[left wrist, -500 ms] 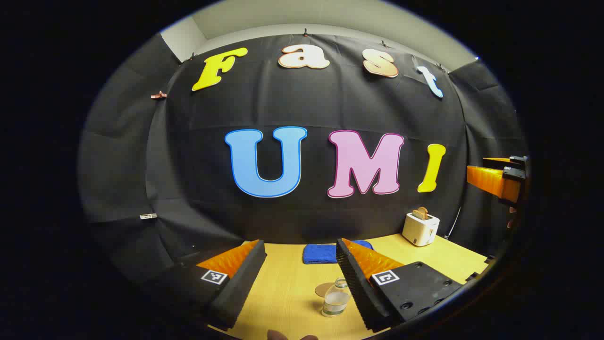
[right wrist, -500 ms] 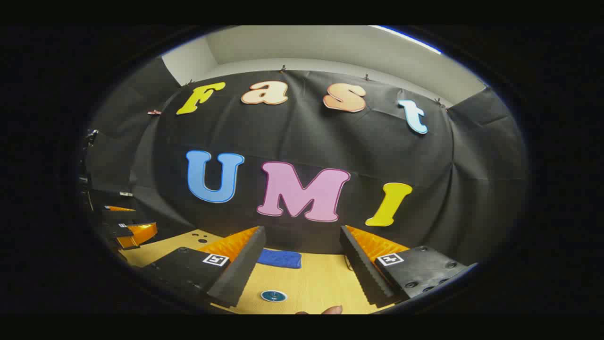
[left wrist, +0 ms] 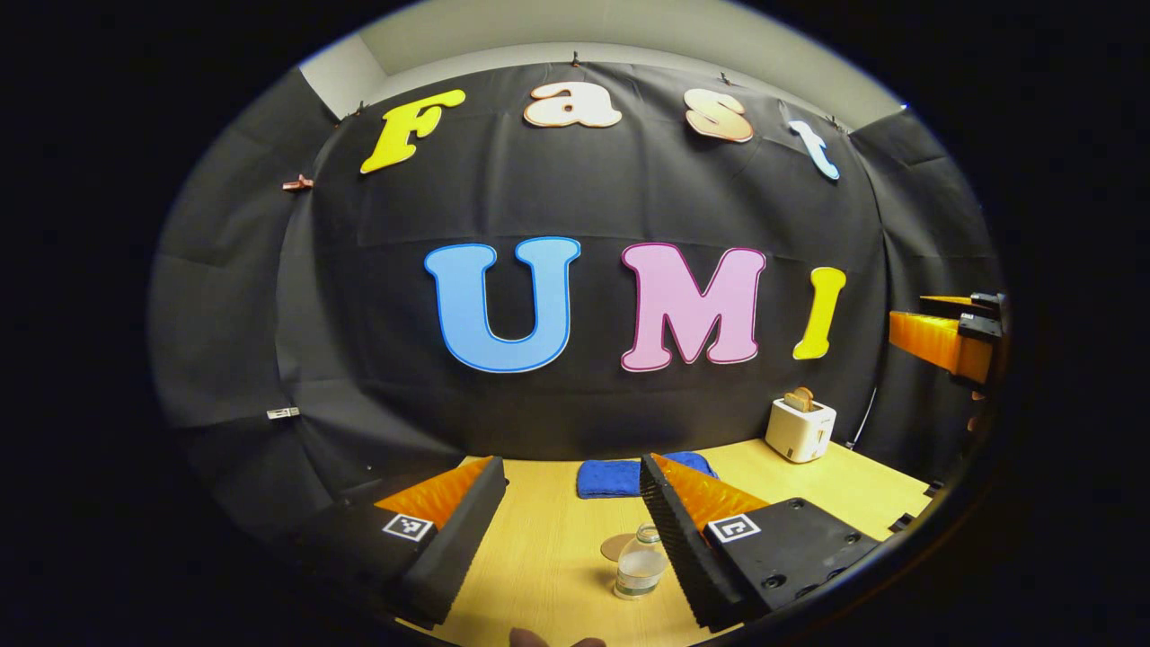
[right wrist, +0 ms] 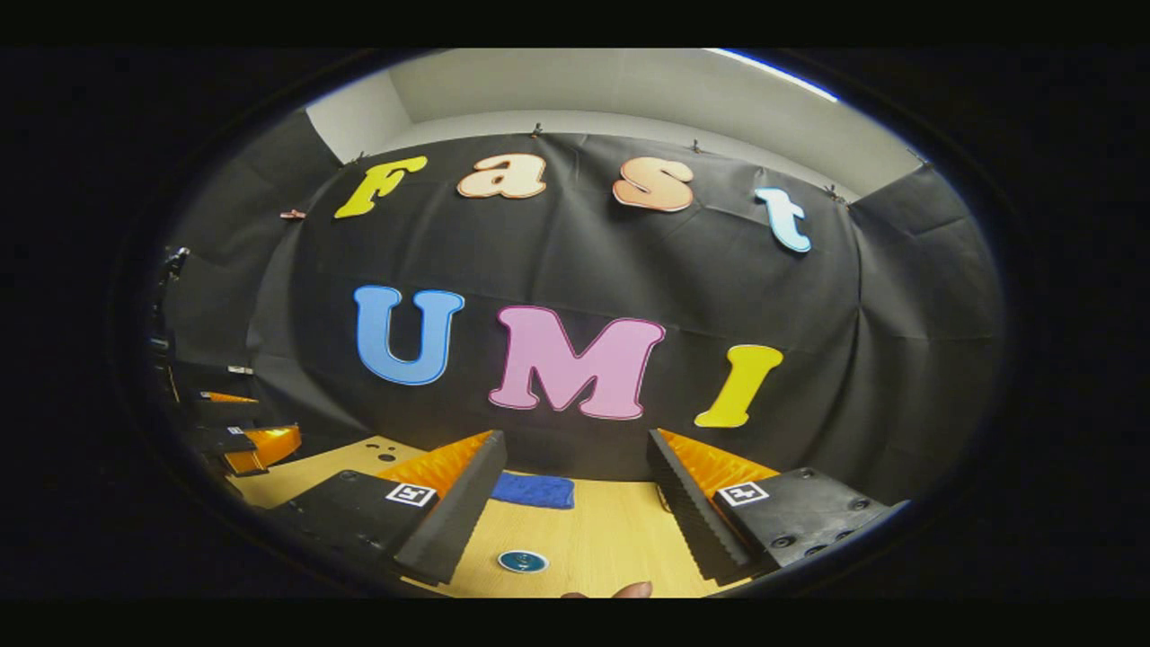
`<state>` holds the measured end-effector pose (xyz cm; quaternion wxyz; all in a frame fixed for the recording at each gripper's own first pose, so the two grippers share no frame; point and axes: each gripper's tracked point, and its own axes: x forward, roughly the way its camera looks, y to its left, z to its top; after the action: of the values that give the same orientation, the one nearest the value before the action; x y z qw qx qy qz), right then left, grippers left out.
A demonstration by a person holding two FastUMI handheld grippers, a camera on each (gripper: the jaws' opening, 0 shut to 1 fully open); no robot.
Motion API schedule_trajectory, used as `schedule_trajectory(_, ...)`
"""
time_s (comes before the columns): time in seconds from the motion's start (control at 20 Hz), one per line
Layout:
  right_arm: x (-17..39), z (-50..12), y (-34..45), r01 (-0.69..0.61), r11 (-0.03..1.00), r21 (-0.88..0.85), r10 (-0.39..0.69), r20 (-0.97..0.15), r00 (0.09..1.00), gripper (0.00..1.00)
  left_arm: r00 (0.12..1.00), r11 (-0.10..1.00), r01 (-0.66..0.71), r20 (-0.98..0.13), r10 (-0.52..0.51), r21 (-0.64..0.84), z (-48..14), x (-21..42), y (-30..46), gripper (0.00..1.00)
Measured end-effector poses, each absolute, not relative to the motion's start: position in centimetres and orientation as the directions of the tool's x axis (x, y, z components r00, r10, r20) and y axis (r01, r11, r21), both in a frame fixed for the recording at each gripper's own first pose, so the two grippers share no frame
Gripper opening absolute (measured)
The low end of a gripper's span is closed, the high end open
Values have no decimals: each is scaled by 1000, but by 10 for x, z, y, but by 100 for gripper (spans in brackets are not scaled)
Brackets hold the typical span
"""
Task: Open the teacup lid with one hand, grasp the water bottle and pour water into the teacup with the other hand; after pouring, place the water bottle on the coaster and then close the teacup lid.
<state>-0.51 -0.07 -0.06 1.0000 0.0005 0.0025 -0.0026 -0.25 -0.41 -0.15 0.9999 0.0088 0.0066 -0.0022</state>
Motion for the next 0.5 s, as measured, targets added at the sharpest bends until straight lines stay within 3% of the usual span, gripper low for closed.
schedule_trajectory(0.5, -6, -14, 11, -40, 999, 0, 40, -37, 998, 98, 1000, 1000, 13, -24, -12, 24, -12, -8, -13, 95)
